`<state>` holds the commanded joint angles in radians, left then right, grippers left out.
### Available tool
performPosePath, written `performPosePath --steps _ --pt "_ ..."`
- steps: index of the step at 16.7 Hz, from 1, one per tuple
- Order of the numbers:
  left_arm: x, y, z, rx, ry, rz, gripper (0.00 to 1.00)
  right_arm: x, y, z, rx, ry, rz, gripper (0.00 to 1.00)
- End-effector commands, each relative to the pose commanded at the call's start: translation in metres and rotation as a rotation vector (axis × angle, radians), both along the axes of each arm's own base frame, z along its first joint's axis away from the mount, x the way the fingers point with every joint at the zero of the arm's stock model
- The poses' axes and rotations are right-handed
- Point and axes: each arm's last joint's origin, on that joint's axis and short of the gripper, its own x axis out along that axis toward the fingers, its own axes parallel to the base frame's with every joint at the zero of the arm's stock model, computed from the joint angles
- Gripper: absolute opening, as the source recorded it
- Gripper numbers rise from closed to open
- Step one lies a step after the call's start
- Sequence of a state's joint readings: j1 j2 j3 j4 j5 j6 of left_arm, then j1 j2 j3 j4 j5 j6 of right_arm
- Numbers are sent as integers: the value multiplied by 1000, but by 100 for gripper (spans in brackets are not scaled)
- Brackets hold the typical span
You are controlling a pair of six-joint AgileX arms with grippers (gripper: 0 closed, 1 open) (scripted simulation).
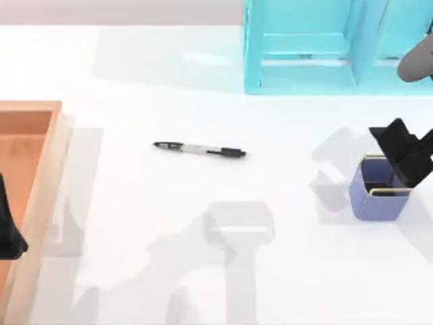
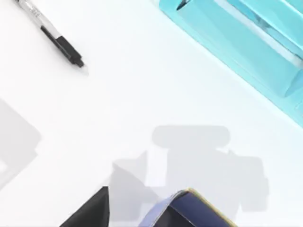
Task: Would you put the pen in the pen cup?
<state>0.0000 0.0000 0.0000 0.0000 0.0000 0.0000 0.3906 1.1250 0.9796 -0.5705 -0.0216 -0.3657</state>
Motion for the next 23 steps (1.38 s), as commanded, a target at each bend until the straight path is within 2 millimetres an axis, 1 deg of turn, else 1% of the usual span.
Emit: performPosePath --steps 2,5,7,9,11,13,16,18,20,23 --pt "0 0 0 0 0 0 100 33 33 7 -93 89 98 100" --pt "0 0 0 0 0 0 100 78 89 2 -232 208 233 100" --pt "0 0 0 0 0 0 100 103 127 -10 -319 274 313 100" --pt "0 0 0 0 0 0 100 123 162 -27 -400 327 381 100" --pt "0 0 0 0 0 0 100 137 193 -45 -471 366 435 100" --pt "0 0 0 0 0 0 100 147 218 -64 -533 393 477 100" --pt "0 0 0 0 0 0 100 156 245 -87 -606 410 511 100" --pt "0 0 0 0 0 0 100 160 256 -99 -641 411 519 100" --pt "0 0 0 0 0 0 100 162 263 -108 -669 408 517 100" --pt "0 0 0 0 0 0 100 165 268 -116 -695 399 505 100"
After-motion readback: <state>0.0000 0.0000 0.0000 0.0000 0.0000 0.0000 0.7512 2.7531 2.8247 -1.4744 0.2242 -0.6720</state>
